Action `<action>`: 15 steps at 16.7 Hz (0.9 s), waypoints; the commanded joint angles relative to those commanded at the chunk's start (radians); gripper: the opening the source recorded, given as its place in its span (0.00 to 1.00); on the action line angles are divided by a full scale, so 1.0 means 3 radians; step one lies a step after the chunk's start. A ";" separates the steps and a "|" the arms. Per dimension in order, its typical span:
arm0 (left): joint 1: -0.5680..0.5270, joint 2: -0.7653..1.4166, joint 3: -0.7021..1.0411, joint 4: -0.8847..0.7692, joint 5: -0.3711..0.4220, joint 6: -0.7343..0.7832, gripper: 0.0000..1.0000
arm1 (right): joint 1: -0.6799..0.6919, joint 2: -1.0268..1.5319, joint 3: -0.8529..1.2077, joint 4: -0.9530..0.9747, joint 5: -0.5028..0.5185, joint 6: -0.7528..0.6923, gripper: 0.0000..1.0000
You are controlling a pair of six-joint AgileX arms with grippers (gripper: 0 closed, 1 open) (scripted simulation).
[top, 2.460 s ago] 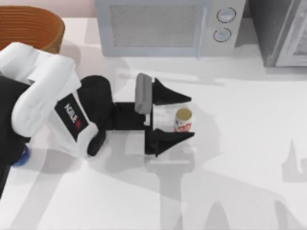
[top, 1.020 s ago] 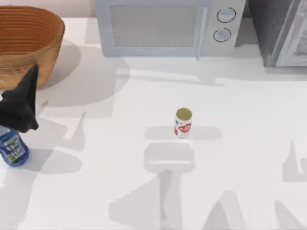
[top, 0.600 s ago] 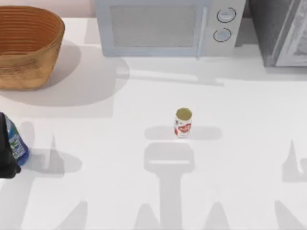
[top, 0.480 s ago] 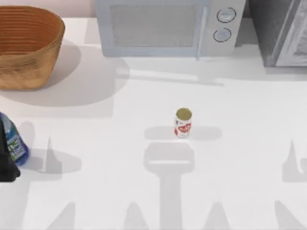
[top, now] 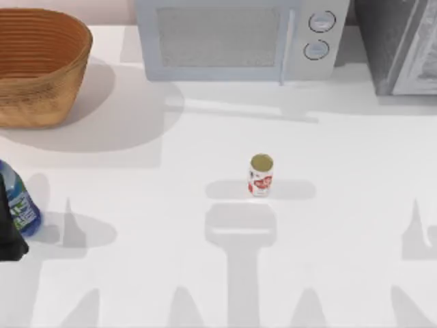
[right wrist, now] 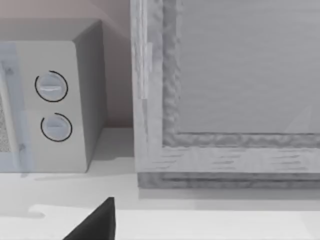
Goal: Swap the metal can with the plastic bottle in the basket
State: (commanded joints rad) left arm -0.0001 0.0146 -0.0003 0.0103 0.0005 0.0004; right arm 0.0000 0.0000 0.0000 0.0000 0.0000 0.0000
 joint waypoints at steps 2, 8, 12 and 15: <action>0.0028 0.0177 -0.0035 0.0148 -0.0005 0.0002 1.00 | 0.0000 0.0000 0.0000 0.0000 0.0000 0.0000 1.00; 0.0100 0.1366 -0.0146 0.1229 0.0067 0.0031 1.00 | 0.0000 0.0000 0.0000 0.0000 0.0000 0.0000 1.00; 0.0134 0.2449 -0.0210 0.2237 0.0162 0.0062 1.00 | 0.0000 0.0000 0.0000 0.0000 0.0000 0.0000 1.00; 0.0165 0.3281 -0.0262 0.2995 0.0229 0.0084 1.00 | 0.0000 0.0000 0.0000 0.0000 0.0000 0.0000 1.00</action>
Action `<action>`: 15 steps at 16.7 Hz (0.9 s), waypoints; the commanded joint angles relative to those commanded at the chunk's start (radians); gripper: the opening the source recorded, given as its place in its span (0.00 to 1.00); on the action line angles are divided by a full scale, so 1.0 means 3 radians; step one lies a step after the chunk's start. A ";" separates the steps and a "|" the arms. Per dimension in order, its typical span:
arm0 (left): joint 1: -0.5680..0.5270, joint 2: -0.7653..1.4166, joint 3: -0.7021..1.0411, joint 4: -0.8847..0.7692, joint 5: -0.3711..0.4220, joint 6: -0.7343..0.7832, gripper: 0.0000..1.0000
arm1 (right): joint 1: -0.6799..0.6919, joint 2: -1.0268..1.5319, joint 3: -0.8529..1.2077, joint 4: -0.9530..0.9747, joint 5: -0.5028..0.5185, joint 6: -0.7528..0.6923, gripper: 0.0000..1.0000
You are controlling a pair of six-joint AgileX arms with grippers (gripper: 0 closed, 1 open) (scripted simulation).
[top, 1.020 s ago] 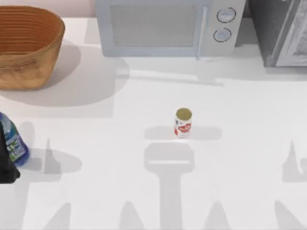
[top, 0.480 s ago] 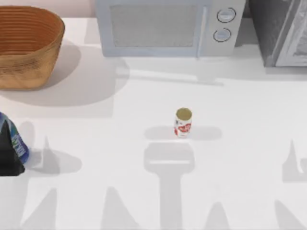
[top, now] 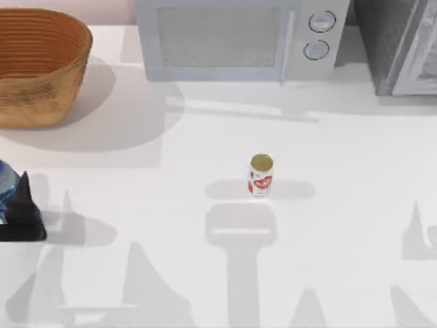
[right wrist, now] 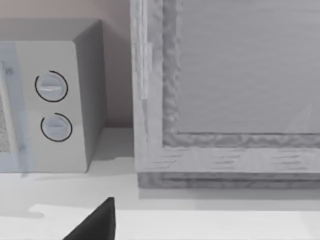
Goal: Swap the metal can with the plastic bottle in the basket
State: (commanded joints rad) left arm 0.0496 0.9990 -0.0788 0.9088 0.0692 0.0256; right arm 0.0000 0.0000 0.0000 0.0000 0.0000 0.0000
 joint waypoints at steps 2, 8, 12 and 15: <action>0.0024 0.0518 -0.0038 0.0459 0.0036 0.0013 1.00 | 0.0000 0.0000 0.0000 0.0000 0.0000 0.0000 1.00; 0.0079 0.1617 -0.0137 0.1385 0.0106 0.0037 1.00 | 0.0000 0.0000 0.0000 0.0000 0.0000 0.0000 1.00; 0.0085 0.1762 -0.0153 0.1504 0.0115 0.0040 1.00 | 0.0000 0.0000 0.0000 0.0000 0.0000 0.0000 1.00; 0.0074 0.1845 0.0092 0.1493 0.0114 0.0039 1.00 | 0.0000 0.0000 0.0000 0.0000 0.0000 0.0000 1.00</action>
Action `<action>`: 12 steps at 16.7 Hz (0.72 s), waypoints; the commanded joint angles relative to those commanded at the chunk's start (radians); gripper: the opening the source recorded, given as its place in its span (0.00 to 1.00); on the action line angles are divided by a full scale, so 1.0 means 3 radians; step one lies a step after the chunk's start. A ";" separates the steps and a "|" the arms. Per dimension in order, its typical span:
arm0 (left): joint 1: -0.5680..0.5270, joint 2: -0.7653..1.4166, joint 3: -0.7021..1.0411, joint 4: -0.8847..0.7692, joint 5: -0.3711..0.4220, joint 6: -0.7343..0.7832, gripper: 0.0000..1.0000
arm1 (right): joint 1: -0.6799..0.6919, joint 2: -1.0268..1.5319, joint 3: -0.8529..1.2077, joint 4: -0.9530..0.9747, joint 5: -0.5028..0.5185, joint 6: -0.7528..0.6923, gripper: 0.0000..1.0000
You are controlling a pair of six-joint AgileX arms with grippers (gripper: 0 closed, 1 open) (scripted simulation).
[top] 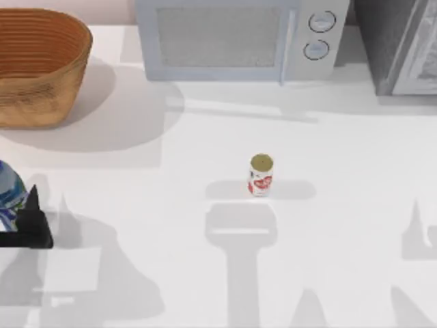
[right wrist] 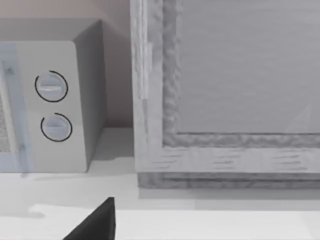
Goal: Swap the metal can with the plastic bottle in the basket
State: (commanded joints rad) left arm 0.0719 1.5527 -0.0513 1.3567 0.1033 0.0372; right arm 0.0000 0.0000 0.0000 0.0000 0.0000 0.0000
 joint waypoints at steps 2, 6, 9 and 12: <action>-0.0001 0.0040 -0.0009 -0.0008 -0.0003 -0.0001 1.00 | 0.0000 0.0000 0.0000 0.0000 0.0000 0.0000 1.00; -0.0018 0.0279 0.0051 0.0072 -0.0021 -0.0006 1.00 | 0.0000 0.0000 0.0000 0.0000 0.0000 0.0000 1.00; -0.0040 0.0518 0.0161 0.0206 -0.0038 -0.0011 1.00 | 0.0000 0.0000 0.0000 0.0000 0.0000 0.0000 1.00; -0.0066 0.0775 0.0285 0.0343 -0.0058 -0.0018 1.00 | 0.0000 0.0000 0.0000 0.0000 0.0000 0.0000 1.00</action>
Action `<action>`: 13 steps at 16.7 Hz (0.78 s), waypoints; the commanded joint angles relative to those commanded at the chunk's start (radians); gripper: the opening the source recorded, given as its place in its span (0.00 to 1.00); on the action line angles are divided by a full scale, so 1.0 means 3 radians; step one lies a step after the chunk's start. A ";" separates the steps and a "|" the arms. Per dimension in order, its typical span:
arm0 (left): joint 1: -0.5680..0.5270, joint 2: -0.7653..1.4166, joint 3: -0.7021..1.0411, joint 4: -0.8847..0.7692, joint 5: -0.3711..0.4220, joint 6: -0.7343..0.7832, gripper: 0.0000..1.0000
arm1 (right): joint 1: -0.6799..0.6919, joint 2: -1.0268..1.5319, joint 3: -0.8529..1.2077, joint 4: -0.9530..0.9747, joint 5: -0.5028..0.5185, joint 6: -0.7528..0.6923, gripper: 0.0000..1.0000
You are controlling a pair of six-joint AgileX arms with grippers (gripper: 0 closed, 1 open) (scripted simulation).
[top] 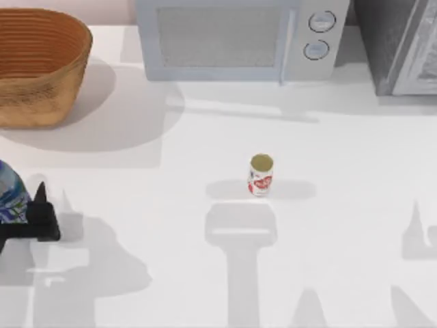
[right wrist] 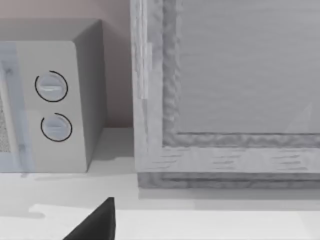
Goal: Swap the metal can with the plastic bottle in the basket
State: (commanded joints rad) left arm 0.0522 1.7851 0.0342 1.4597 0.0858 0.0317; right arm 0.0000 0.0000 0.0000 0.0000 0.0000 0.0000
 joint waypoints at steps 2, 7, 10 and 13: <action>-0.0017 0.0157 0.0078 0.0080 -0.0013 -0.0005 1.00 | 0.0000 0.0000 0.0000 0.0000 0.0000 0.0000 1.00; -0.0040 0.0385 0.0189 0.0196 -0.0032 -0.0011 1.00 | 0.0000 0.0000 0.0000 0.0000 0.0000 0.0000 1.00; -0.0040 0.0388 0.0190 0.0198 -0.0033 -0.0011 1.00 | 0.0000 0.0000 0.0000 0.0000 0.0000 0.0000 1.00; -0.0040 0.0388 0.0190 0.0198 -0.0033 -0.0011 0.85 | 0.0000 0.0000 0.0000 0.0000 0.0000 0.0000 1.00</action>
State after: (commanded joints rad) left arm 0.0400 1.9015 0.0913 1.5191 0.0761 0.0282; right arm 0.0000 0.0000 0.0000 0.0000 0.0000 0.0000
